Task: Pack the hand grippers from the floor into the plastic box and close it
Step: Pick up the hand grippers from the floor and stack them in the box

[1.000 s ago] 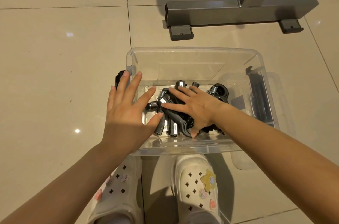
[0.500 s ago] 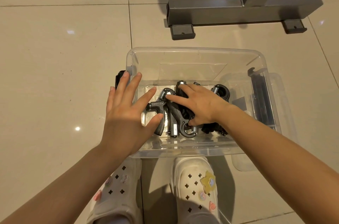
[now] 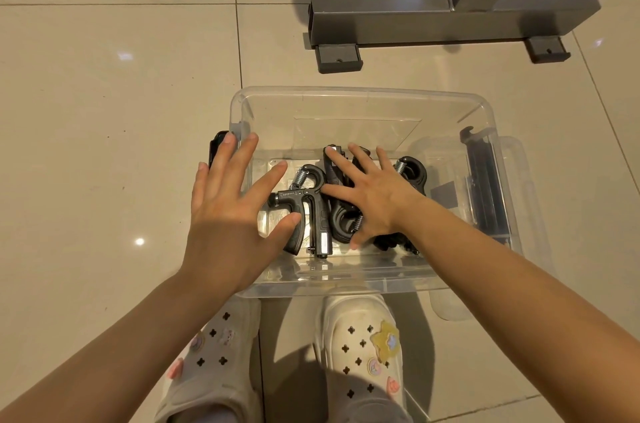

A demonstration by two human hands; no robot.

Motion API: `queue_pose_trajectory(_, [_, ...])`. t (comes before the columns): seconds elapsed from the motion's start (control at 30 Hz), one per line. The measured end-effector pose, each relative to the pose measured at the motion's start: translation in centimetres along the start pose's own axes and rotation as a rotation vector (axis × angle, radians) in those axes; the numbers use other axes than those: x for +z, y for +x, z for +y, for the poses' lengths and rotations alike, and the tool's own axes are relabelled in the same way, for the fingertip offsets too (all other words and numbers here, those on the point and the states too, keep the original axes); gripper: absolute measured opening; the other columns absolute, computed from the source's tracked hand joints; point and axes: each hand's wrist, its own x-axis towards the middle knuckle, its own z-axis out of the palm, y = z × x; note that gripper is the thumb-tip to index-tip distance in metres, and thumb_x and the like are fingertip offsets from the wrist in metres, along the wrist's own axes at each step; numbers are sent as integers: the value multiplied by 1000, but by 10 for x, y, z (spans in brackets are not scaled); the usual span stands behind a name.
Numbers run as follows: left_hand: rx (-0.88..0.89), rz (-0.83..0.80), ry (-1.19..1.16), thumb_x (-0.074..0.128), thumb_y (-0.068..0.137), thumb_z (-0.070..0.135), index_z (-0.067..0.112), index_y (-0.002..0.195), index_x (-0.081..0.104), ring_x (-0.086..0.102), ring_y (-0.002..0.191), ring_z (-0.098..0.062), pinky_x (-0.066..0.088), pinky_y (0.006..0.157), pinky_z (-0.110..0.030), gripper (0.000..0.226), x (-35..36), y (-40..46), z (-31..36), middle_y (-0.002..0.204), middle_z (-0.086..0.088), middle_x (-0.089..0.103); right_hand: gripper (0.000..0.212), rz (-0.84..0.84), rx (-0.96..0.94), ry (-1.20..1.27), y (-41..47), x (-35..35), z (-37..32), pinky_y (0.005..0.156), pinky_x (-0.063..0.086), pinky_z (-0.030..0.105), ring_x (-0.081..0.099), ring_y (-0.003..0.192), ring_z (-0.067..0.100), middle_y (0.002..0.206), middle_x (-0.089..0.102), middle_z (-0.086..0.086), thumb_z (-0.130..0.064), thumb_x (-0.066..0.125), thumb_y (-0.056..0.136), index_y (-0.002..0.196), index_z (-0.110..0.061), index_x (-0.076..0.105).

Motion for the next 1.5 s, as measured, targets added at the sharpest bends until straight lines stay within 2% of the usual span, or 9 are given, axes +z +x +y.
queue_pose_trajectory(0.17, [-1, 0, 4, 51, 82, 52, 20, 130, 57, 10, 145, -25, 15, 113, -57, 58, 0, 0, 1, 153, -8, 27, 103, 7, -10, 58, -9, 2, 7, 115, 3, 58, -16, 142, 39, 152, -32, 9, -74, 62, 65, 148, -37, 12])
queue_pose_trajectory(0.37, [0, 6, 4, 51, 82, 53, 20, 129, 58, 13, 145, -27, 16, 112, -58, 57, 0, 0, 1, 152, -9, 29, 104, 8, -11, 157, -13, -2, 7, 116, 1, 50, -19, 143, 33, 153, -32, 5, -68, 65, 69, 149, -39, 6])
queue_pose_trajectory(0.5, [-5, 8, -3, 52, 82, 53, 20, 128, 58, 12, 145, -26, 15, 113, -57, 57, 1, 0, 0, 152, -8, 30, 97, 108, 185, 405, -35, -6, 30, 117, 9, 43, 3, 146, 24, 160, -3, 1, -61, 65, 75, 149, -37, 7])
queue_pose_trajectory(0.57, [-7, 7, -5, 52, 82, 53, 20, 127, 59, 12, 145, -25, 14, 113, -56, 57, 1, 0, 0, 152, -9, 30, 91, 9, 273, 314, -47, 1, 44, 117, 13, 42, 7, 145, 26, 160, 3, 5, -57, 63, 79, 150, -32, 11])
queue_pose_trajectory(0.7, [-10, 2, -10, 52, 81, 54, 20, 126, 60, 11, 145, -25, 13, 113, -56, 57, 0, 0, -1, 152, -8, 30, 104, -136, 253, 111, -49, 11, 43, 118, 5, 47, -6, 145, 31, 159, -12, 7, -66, 64, 72, 150, -30, 6])
queue_pose_trajectory(0.77, [-16, -3, 2, 51, 81, 54, 20, 126, 60, 11, 145, -24, 12, 114, -56, 57, 0, 0, 0, 152, -8, 29, 107, -182, 263, 113, -45, 7, 45, 118, 7, 46, 4, 145, 32, 159, -3, 8, -70, 66, 67, 149, -30, 10])
queue_pose_trajectory(0.9, [-29, -10, 16, 50, 80, 55, 21, 125, 61, 9, 146, -21, 8, 114, -53, 57, -1, 0, 2, 153, -6, 28, 100, -173, 259, 121, -47, 6, 49, 117, 14, 44, 21, 139, 32, 155, 15, 9, -74, 63, 66, 146, -33, 20])
queue_pose_trajectory(1.13, [-16, -6, 17, 53, 80, 54, 19, 123, 62, 12, 145, -24, 11, 112, -56, 56, -2, -1, 2, 151, -8, 32, 89, -144, 274, 93, -45, 18, 40, 117, 13, 46, 12, 142, 36, 158, 4, 11, -77, 39, 79, 149, -30, 11])
queue_pose_trajectory(1.5, [-16, -12, 17, 52, 80, 54, 20, 122, 63, 11, 145, -23, 11, 111, -56, 55, -3, 0, 3, 149, -8, 34, 81, -181, 278, 161, -38, 15, 43, 110, 29, 41, 27, 135, 32, 153, 19, 8, -75, 43, 79, 145, -31, 27])
